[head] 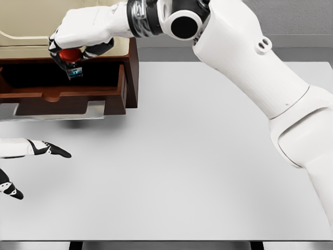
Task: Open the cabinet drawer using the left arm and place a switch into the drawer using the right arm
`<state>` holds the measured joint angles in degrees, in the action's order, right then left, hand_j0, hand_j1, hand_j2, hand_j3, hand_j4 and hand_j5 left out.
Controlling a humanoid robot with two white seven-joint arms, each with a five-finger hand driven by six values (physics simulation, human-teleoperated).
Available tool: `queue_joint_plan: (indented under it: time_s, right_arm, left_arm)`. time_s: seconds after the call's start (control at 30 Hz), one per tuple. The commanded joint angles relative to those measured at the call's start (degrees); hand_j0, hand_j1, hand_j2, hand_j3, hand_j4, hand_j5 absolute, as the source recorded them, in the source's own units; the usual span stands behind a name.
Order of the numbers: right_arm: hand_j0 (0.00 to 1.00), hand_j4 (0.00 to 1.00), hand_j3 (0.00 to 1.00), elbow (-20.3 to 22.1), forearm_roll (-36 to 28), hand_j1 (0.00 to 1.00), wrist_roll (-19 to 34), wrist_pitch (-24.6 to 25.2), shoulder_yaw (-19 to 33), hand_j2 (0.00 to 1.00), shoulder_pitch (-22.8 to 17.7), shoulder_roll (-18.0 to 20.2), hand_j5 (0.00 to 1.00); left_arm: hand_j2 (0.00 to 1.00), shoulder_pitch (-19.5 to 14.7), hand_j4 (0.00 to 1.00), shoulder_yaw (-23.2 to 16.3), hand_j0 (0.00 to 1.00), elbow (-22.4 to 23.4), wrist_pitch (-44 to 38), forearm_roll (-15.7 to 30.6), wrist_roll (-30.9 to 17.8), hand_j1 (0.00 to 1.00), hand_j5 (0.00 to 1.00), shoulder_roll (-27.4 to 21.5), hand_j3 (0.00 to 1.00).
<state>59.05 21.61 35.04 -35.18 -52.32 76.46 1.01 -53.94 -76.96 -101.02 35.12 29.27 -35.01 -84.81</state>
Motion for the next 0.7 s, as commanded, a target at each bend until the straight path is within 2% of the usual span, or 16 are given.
queue_joint_plan:
  time_s: [0.0, 0.3, 0.4, 0.67]
  right_arm:
    - [0.49, 0.49, 0.49, -2.45, 0.36, 0.49, -0.04, 0.18, -0.15, 0.49, 0.0, -0.92, 0.49]
    - [0.5, 0.5, 0.5, -6.58, 2.82, 0.5, -0.04, 0.18, -0.07, 0.5, 0.97, -1.01, 0.5]
    - [0.56, 0.56, 0.56, -6.93, 2.82, 0.56, -0.04, 0.18, -0.07, 0.56, 1.32, -1.01, 0.56]
    - [0.58, 0.58, 0.58, -6.67, 3.97, 0.58, -0.04, 0.18, -1.21, 0.58, 1.76, -1.01, 0.58]
  left_arm:
    - [1.0, -0.11, 1.0, 0.05, 1.0, 0.03, -0.12, 0.09, 0.01, 1.0, 1.0, 0.0, 1.0]
    - [1.0, -0.02, 1.0, 0.14, 1.0, 0.03, -0.12, 0.0, 0.01, 1.0, 1.0, 0.0, 1.0]
    - [1.0, -0.02, 1.0, 0.14, 1.0, 0.03, -0.12, 0.0, 0.01, 1.0, 1.0, 0.0, 1.0]
    - [1.0, 0.15, 1.0, 0.14, 1.0, 0.03, -0.12, 0.0, 0.01, 1.0, 1.0, 0.0, 1.0]
